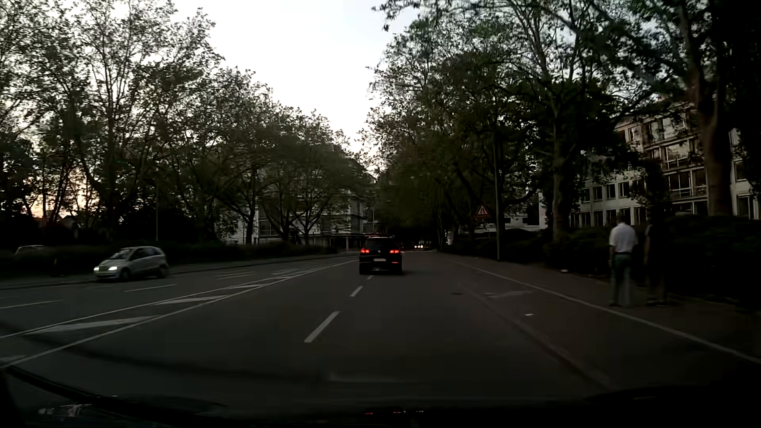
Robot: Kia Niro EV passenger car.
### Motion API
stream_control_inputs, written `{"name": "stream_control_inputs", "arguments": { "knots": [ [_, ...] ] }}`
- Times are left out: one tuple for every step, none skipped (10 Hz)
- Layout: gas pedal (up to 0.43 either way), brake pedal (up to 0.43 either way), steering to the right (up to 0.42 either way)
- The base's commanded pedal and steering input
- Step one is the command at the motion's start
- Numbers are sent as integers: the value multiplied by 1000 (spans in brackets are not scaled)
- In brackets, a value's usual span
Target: Follow the waypoints while adhering to traffic rules and regulations
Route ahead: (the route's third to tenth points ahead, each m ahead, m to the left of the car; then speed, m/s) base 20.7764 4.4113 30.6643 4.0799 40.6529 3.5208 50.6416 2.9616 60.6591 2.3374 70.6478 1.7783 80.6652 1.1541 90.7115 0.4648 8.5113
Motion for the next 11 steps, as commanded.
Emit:
{"name": "stream_control_inputs", "arguments": {
  "knots": [
    [118,0,-1],
    [98,0,0],
    [98,0,1],
    [98,0,1],
    [98,0,2],
    [98,0,2],
    [98,0,2],
    [98,0,3],
    [98,0,3],
    [98,0,3],
    [98,0,4]
  ]
}}
